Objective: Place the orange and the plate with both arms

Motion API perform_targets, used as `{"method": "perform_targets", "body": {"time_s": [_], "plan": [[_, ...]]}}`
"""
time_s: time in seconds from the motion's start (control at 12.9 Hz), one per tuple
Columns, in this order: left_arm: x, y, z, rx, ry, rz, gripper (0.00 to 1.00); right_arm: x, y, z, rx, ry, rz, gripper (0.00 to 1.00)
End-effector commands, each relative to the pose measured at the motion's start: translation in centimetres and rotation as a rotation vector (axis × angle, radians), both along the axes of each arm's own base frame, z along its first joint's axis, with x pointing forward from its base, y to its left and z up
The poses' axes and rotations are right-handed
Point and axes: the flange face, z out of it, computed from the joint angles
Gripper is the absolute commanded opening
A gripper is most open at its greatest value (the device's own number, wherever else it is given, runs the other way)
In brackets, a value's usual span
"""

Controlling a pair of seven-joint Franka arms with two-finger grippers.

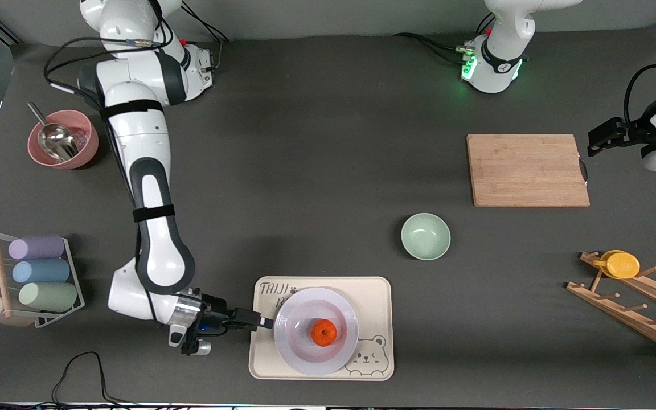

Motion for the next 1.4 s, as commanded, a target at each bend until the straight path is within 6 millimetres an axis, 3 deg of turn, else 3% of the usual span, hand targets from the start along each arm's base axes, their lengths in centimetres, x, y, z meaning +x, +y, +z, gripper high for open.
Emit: {"method": "perform_targets", "body": {"time_s": [0.0,0.47,0.7,0.93,1.16,1.32], "plan": [[0.1,-0.3,0.0,-0.027,-0.009,0.012,1.00,-2.6,-2.6,3.7,-0.144,0.055,0.080,1.00],[-0.4,-0.1,0.0,-0.008,0.016,0.014,1.00,-9.1,-7.8,11.8,-0.599,0.087,0.339,1.00],[-0.1,0.0,-0.1,-0.008,0.012,0.020,1.00,-13.9,-11.5,16.2,-0.639,0.111,0.350,1.00],[0.2,-0.1,-0.1,-0.013,-0.006,0.020,1.00,-17.0,-13.6,21.8,-0.778,0.138,0.463,1.00],[0.4,-0.1,-0.1,-0.016,-0.020,0.018,1.00,-18.3,-14.4,26.7,-0.808,0.093,0.452,1.00],[0.4,-0.1,-0.3,-0.018,-0.020,0.020,1.00,-17.9,-13.9,29.8,-0.811,0.160,0.330,1.00]]}}
